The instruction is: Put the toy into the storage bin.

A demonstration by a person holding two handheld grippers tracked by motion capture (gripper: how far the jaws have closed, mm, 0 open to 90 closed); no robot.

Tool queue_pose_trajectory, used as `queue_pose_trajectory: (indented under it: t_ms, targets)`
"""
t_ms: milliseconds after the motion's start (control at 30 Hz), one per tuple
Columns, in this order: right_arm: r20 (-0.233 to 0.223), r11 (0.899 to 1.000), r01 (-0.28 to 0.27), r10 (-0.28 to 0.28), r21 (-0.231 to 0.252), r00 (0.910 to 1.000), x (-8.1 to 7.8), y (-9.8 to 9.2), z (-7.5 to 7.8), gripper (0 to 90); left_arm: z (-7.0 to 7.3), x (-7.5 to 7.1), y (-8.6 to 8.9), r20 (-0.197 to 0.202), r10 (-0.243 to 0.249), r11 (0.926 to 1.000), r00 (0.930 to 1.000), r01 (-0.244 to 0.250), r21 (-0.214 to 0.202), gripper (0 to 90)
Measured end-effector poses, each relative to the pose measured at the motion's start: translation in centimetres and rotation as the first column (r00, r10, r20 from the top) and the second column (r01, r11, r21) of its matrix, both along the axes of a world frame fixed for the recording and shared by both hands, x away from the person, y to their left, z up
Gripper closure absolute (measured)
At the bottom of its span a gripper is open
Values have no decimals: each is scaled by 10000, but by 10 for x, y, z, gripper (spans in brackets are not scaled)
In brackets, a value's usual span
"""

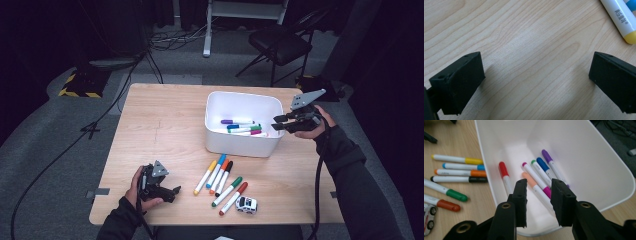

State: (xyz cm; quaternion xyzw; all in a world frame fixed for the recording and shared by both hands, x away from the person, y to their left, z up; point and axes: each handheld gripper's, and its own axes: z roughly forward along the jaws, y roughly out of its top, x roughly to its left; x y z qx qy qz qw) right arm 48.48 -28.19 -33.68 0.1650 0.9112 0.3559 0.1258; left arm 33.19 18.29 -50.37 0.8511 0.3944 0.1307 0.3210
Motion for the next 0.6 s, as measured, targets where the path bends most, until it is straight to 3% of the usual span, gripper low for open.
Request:
queue_pose_trajectory:
  t_ms: [100,267,400,600]
  targets:
    - [194,9956,-144,127,931,9997,-13,-5,1,638,0,0,0,1,0,10000,10000,0,1,2]
    - [694,9835,-328,207,1777,9974,-36,-15,2,577,0,0,0,0,3,10000,10000,-3,-2,2]
    - [1158,9722,-611,354,2262,9926,-59,-19,1,551,0,0,0,1,1,10000,10000,-1,3,2]
    - [1217,9532,-1036,714,2839,9900,-95,-21,-17,528,0,0,0,8,12,10000,10000,-12,-4,2]
